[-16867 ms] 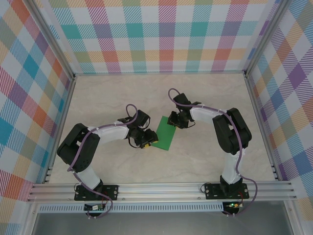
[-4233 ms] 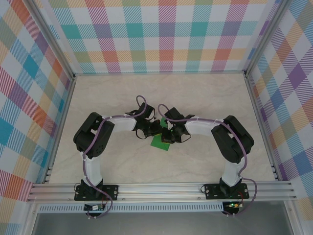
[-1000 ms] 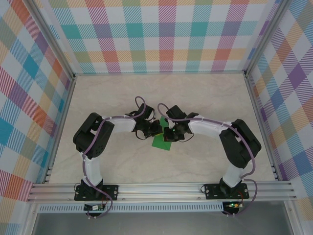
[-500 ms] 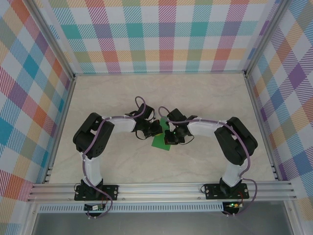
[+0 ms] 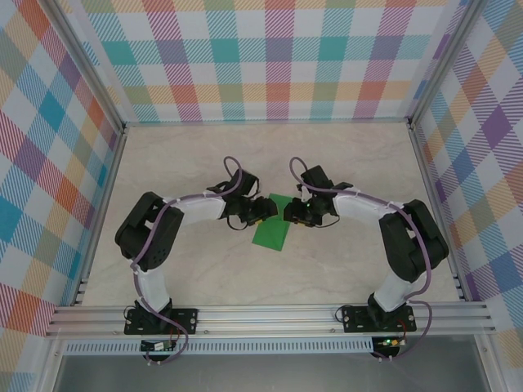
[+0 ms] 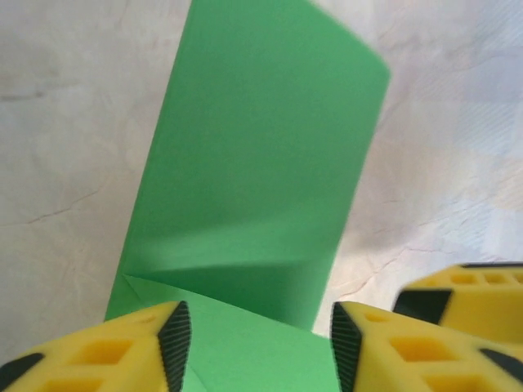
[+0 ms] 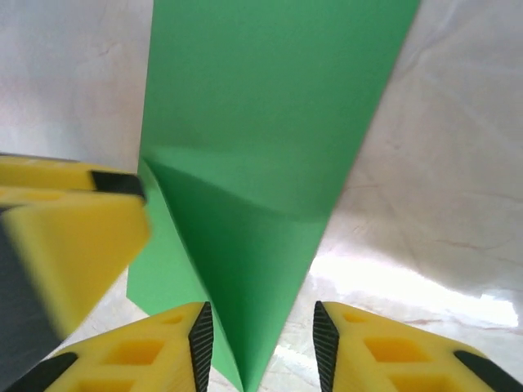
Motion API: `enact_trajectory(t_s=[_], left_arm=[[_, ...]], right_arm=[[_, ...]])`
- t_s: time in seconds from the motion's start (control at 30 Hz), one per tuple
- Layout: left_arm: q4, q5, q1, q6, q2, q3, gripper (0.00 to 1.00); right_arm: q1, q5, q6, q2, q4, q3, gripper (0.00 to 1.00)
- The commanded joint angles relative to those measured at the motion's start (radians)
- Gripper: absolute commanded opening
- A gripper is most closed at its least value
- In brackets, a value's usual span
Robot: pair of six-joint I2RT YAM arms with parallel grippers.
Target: Fold a paper plane with a square sheet of paper (pick it up from the middle)
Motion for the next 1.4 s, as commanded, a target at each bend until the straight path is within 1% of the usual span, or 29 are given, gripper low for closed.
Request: enact_trajectory(t_s=[0.0, 0.03, 0.17, 0.33, 0.47, 0.57, 0.7, 0.8, 1.0, 1.13, 1.23, 1.37], left_arm=[[-0.028, -0.077, 0.001, -0.038, -0.081, -0.049, 0.57], [-0.023, -0.089, 0.001, -0.048, -0.094, -0.068, 0.6], [-0.004, -0.112, 0.001, -0.077, -0.13, -0.119, 0.62], [0.063, -0.076, 0.001, -0.122, -0.142, -0.171, 0.63], [0.099, -0.043, 0.001, -0.146, -0.133, -0.191, 0.62], [0.132, -0.009, 0.001, -0.16, -0.121, -0.196, 0.58], [0.173, 0.031, 0.001, -0.173, -0.107, -0.201, 0.5], [0.205, 0.061, 0.001, -0.178, -0.101, -0.207, 0.48], [0.235, 0.088, 0.001, -0.187, -0.08, -0.219, 0.47], [0.271, 0.126, 0.001, -0.197, -0.061, -0.216, 0.46], [0.283, 0.138, 0.001, -0.198, -0.044, -0.207, 0.43], [0.304, 0.159, 0.001, -0.202, -0.019, -0.198, 0.36]], right_arm=[[-0.018, -0.054, -0.03, 0.019, 0.019, 0.019, 0.45], [-0.021, -0.065, -0.044, 0.03, 0.01, 0.027, 0.46], [-0.032, -0.127, -0.083, 0.061, 0.015, 0.043, 0.47], [-0.032, -0.231, -0.121, 0.105, 0.04, 0.061, 0.45], [-0.032, -0.262, -0.133, 0.121, 0.052, 0.063, 0.41], [-0.032, -0.264, -0.136, 0.131, 0.055, 0.064, 0.32], [-0.034, -0.243, -0.132, 0.133, 0.055, 0.058, 0.1], [-0.038, -0.202, -0.123, 0.127, 0.05, 0.049, 0.03], [-0.046, -0.16, -0.092, 0.115, 0.061, 0.033, 0.02], [-0.048, -0.153, -0.083, 0.108, 0.072, 0.022, 0.03], [-0.048, -0.156, -0.086, 0.111, 0.07, 0.021, 0.03], [-0.048, -0.151, -0.088, 0.11, 0.067, 0.02, 0.03]])
